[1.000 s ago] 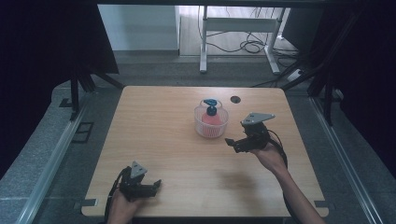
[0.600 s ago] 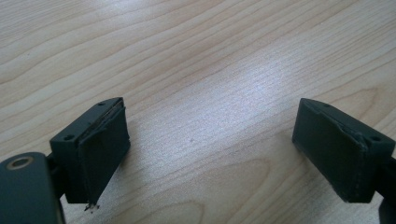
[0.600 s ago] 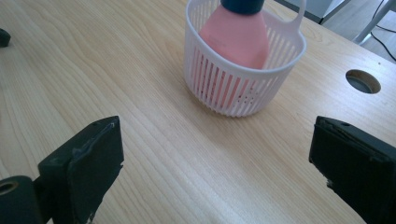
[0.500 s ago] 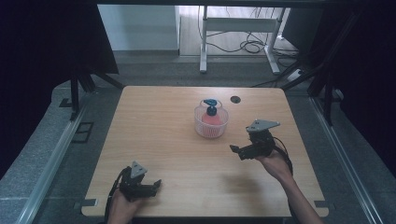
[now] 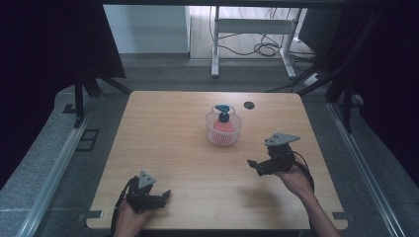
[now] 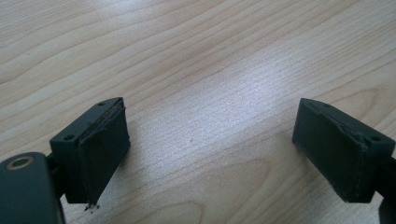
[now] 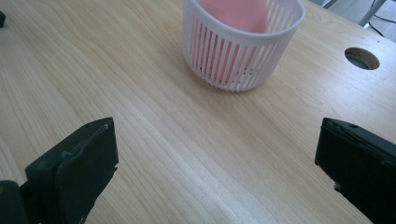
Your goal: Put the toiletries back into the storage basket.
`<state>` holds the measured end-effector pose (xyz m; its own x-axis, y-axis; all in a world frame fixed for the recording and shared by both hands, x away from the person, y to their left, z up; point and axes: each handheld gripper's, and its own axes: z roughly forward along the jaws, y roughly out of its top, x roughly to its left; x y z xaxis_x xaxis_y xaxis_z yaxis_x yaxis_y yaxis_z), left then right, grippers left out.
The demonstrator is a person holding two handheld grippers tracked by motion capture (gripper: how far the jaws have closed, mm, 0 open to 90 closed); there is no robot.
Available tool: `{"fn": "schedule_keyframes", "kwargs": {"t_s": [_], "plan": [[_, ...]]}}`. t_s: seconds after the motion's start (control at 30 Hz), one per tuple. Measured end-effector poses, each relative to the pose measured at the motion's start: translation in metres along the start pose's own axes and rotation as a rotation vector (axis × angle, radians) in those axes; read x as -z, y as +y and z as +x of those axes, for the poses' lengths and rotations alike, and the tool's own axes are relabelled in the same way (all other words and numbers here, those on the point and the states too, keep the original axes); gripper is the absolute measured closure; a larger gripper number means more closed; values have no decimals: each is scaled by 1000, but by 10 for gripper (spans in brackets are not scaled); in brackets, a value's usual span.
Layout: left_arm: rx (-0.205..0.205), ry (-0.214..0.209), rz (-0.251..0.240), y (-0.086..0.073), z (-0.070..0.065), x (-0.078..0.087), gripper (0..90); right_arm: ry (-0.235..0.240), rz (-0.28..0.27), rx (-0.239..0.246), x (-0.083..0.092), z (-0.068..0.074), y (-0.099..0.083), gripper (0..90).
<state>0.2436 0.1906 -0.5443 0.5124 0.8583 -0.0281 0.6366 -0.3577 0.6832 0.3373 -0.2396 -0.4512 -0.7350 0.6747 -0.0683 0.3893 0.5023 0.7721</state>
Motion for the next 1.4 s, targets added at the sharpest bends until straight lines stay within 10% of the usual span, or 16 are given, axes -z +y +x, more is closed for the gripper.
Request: {"fn": "schedule_keyframes", "kwargs": {"t_s": [1.4], "plan": [[7,7,-1,0,-1,-1,104,-82,74,7,24,10,-72,0]]}}
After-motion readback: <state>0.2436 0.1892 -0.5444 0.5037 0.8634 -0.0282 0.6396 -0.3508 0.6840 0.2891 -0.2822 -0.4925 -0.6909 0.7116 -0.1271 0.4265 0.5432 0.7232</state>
